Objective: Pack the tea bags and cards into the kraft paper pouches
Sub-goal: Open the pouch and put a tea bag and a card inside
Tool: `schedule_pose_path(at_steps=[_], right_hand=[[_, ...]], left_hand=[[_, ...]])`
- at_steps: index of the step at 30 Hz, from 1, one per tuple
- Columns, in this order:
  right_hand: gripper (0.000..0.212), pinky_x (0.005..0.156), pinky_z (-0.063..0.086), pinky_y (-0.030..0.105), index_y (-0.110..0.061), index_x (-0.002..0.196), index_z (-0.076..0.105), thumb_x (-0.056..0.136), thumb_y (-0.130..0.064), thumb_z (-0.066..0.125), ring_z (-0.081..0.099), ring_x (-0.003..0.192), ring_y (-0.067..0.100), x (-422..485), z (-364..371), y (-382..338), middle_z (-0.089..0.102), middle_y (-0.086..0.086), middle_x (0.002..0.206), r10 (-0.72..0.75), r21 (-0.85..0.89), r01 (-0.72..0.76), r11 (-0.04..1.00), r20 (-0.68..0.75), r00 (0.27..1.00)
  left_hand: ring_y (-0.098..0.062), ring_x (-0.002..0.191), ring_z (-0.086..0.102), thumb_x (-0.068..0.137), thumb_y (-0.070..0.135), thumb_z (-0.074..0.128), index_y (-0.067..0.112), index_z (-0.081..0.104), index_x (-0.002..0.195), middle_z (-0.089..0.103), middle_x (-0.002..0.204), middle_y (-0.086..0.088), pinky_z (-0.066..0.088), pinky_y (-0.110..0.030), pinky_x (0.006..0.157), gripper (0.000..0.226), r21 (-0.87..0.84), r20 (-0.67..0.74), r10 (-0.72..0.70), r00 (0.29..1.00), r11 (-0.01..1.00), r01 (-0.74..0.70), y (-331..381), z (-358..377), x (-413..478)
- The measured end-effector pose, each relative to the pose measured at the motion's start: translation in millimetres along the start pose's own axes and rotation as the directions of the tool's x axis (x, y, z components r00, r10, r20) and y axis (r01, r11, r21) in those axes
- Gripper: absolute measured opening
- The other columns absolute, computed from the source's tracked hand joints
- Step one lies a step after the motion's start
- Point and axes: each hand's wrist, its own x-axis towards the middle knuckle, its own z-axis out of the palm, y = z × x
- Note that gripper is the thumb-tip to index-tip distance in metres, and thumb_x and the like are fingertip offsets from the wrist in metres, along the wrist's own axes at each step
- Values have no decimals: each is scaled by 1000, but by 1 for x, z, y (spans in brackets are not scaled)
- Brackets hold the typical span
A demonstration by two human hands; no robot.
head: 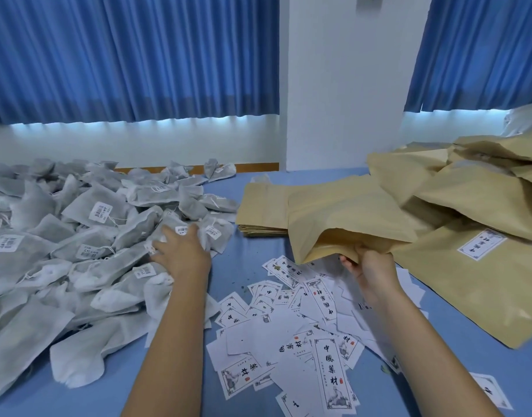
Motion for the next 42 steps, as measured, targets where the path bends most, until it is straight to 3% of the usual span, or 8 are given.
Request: schedule_pose_path(at_steps=[4, 9, 14, 19, 24, 30, 35, 42], right_hand=[[23, 48, 51, 21, -8, 87, 55, 97, 5, 40, 55, 56, 20, -2, -1, -1, 58, 10, 76, -4, -21, 4, 1000, 29, 1000], [19, 49, 51, 19, -6, 93, 56, 99, 2, 39, 54, 61, 21, -3, 0, -2, 58, 10, 80, -29, 24, 27, 999, 58, 998], [20, 50, 49, 19, -1, 93, 57, 101, -1, 38, 55, 61, 20, -1, -1, -1, 59, 12, 76, -40, 20, 38, 999, 71, 997], [27, 61, 47, 28, -8, 85, 58, 100, 0, 37, 55, 62, 21, 1, 2, 5, 62, 8, 75, -39, 45, 35, 998, 85, 996], [26, 54, 51, 20, -7, 87, 58, 101, -1, 36, 64, 58, 18, 4, -3, 3, 68, 4, 68, -82, 7, 82, 997, 90, 993], [27, 65, 52, 24, -9, 92, 58, 100, 2, 35, 64, 78, 26, 3, 2, 2, 66, 11, 91, -57, -83, 64, 994, 79, 995], [23, 100, 45, 51, 4, 106, 60, 98, -3, 40, 59, 104, 38, 2, 4, 5, 62, 22, 116, 48, -296, -19, 955, 91, 995], [18, 74, 47, 32, -10, 85, 58, 98, -16, 46, 57, 79, 23, 4, -3, 3, 60, 6, 83, 5, -442, 22, 897, 59, 998]], left_hand=[[-38, 111, 43, 74, 33, 74, 29, 56, 118, 35, 131, -18, 31, -43, 97, 48, -335, -131, 19, 991, 940, -62, 2, -3, -6], [0, 106, 51, 66, 29, 64, 56, 47, 108, 50, 119, 23, 37, -7, 78, 54, -886, -209, 318, 925, 339, -317, 15, -30, -24], [-16, 111, 55, 65, 37, 66, 50, 39, 130, 43, 137, 0, 49, -31, 86, 72, -547, 336, 634, 697, 734, -403, 22, -14, -38], [-26, 118, 44, 61, 60, 73, 53, 30, 134, 44, 127, -2, 39, -44, 100, 85, -338, 405, 548, 732, 834, -437, 29, -3, -47], [-15, 84, 62, 73, 18, 61, 29, 59, 99, 65, 88, 11, 47, -28, 68, 29, -465, 90, 696, 713, 662, -588, 33, -17, -53], [4, 98, 62, 61, 22, 70, 57, 59, 106, 63, 112, 28, 52, -18, 75, 59, -985, -29, 707, 707, 100, -140, 31, -54, -70], [-13, 111, 61, 62, 22, 69, 40, 60, 119, 63, 121, 11, 49, -30, 93, 61, -925, 243, 901, 360, 327, -195, 75, -64, -97], [4, 85, 61, 72, 9, 64, 51, 60, 107, 66, 103, 23, 47, -12, 70, 55, -835, 213, 861, 461, 406, -372, 109, -78, -101]])
